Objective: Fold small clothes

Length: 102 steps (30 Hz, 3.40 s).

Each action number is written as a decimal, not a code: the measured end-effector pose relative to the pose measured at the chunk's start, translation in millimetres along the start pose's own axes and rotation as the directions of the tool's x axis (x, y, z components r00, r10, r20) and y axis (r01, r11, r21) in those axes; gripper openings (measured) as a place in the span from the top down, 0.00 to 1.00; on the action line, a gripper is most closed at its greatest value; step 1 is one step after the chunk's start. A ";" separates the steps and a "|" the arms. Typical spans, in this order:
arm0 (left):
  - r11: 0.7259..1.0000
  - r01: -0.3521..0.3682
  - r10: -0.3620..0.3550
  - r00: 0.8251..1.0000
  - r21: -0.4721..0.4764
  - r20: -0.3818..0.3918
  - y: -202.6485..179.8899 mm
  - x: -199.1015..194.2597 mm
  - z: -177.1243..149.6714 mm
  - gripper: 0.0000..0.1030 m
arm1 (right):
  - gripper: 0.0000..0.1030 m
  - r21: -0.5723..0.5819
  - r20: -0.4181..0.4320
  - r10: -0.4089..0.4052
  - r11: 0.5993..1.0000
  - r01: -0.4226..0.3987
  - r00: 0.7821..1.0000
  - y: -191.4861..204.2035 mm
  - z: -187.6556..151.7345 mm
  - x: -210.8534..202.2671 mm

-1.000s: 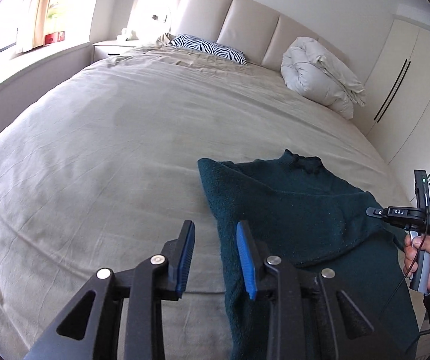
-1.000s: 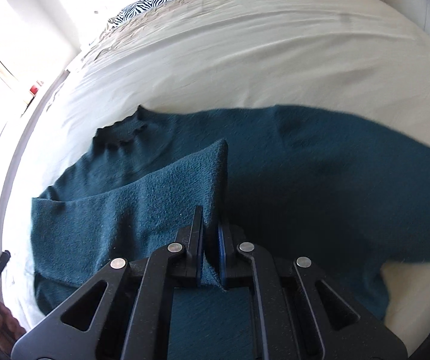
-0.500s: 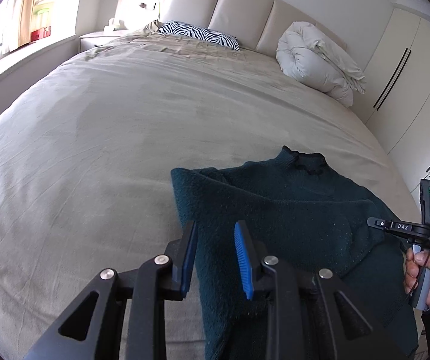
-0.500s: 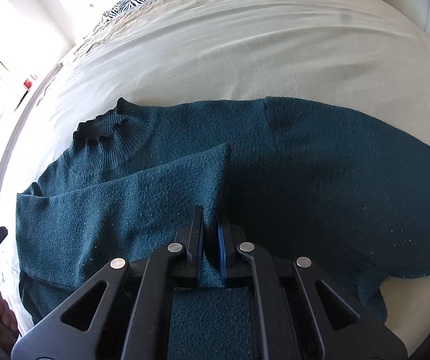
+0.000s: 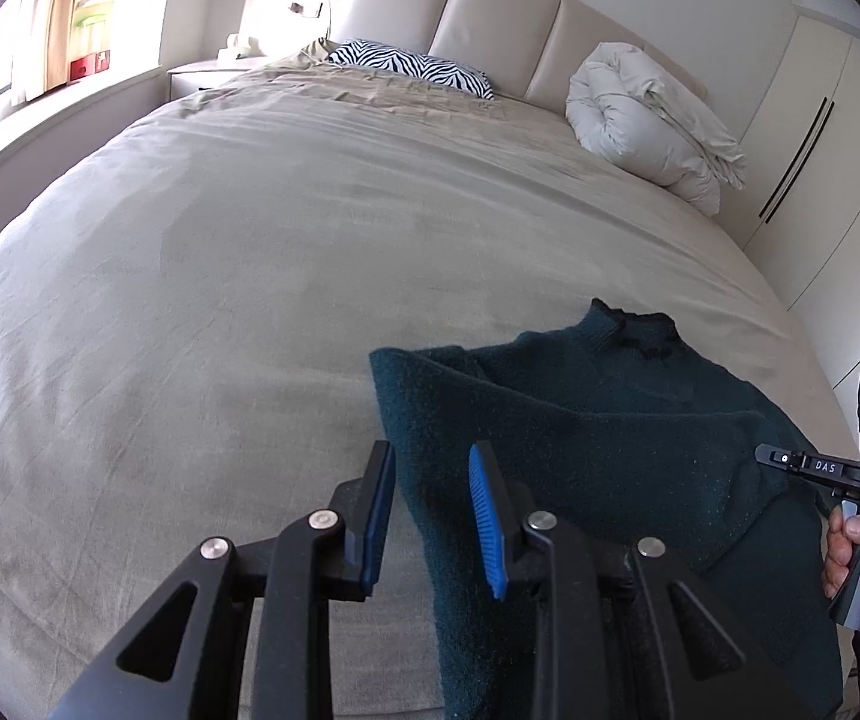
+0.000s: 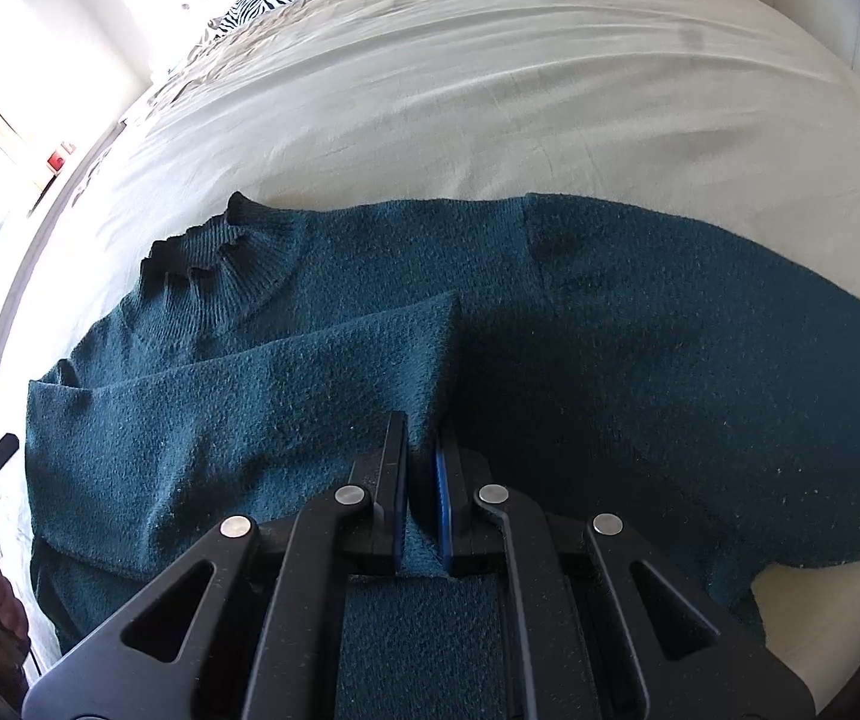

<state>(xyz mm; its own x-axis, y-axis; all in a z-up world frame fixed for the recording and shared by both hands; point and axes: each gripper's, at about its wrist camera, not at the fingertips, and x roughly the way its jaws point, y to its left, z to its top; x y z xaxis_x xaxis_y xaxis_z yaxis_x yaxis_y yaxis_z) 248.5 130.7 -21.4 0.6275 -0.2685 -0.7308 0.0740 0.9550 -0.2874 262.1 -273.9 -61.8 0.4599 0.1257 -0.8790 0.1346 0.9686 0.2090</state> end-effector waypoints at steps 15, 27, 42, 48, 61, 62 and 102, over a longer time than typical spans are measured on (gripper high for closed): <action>0.999 -0.033 0.035 0.996 0.032 -0.076 5.4 37.8 8.4 0.77 | 0.93 0.031 0.009 0.017 0.999 -0.017 1.000 -11.0 -3.8 5.0; 0.990 -0.123 0.129 0.988 0.075 -0.083 -3.2 60.9 18.3 0.74 | 0.90 0.033 0.016 0.036 0.999 -0.037 0.999 -16.3 -8.0 1.1; 0.965 -0.183 0.188 0.982 0.185 -0.005 -38.3 10.7 -16.2 0.70 | 0.78 0.145 0.123 0.094 0.983 -0.112 0.988 -55.4 -52.5 -63.9; 0.981 -0.051 0.041 0.997 0.188 0.058 -83.9 -29.2 -38.1 0.37 | 0.39 0.384 0.318 0.057 0.905 -0.184 0.946 -152.6 -102.2 -131.0; 0.983 0.157 -0.150 0.986 0.093 -0.077 -138.9 -16.8 -70.0 0.34 | 0.41 0.790 0.463 0.001 0.452 -0.414 0.886 -357.4 -181.3 -152.4; 0.983 0.160 -0.153 0.985 0.088 -0.084 -139.6 -15.8 -72.3 0.33 | 0.41 0.796 0.480 -0.009 0.423 -0.432 0.877 -365.1 -182.7 -151.3; 0.810 0.449 -0.548 0.809 -0.376 -0.214 -144.4 49.8 -66.2 0.22 | 0.92 -0.703 0.477 -0.346 0.402 0.586 0.808 90.4 -168.5 -45.1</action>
<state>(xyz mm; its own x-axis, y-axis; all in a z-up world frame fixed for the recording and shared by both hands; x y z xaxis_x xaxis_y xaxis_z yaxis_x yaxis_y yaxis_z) 217.7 -28.9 -57.2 0.3014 -0.7672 -0.5662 0.0501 0.6057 -0.7941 105.6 -155.8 -75.5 0.7436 -0.3353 -0.5785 -0.2933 0.6140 -0.7328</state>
